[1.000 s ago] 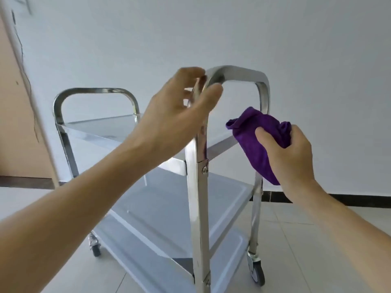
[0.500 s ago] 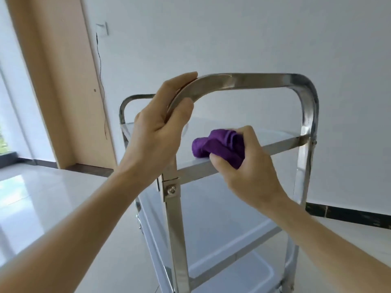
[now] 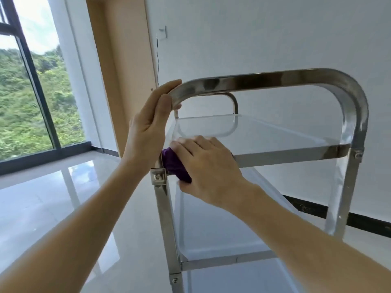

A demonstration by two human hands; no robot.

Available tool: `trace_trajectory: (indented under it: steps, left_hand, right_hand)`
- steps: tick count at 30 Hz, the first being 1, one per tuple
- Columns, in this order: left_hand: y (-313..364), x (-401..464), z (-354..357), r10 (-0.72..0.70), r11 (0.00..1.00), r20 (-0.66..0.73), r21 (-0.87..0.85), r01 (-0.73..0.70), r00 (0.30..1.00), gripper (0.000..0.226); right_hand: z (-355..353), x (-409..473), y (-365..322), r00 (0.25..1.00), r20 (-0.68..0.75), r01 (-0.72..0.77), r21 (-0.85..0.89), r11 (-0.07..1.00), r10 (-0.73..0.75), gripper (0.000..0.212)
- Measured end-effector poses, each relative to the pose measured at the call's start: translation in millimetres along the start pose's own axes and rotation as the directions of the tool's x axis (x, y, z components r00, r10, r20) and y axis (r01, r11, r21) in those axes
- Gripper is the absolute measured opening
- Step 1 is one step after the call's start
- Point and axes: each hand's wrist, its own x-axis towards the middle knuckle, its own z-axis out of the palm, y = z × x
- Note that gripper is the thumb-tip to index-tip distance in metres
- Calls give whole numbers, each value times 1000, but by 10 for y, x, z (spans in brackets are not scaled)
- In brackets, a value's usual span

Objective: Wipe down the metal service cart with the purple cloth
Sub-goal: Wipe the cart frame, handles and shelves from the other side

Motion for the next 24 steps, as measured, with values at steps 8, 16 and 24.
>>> trace_trajectory:
  steps: [8,16,24]
  left_hand:
    - [-161,19,-193,52,998,-16,25,-51,999,33]
    - [-201,28,-58,53,999,-55,16,-52,997,33]
    - [-327,42,-203,83,996,-37,41,-81,996,31]
  right_hand:
    - [150,-122,168,977,-206,44,-62,997,-56,57]
    - [259,-399,492,926,-363,-142,-77,987,104,48]
    - [408,90,-74,963,-262,44,-79,996,-63,47]
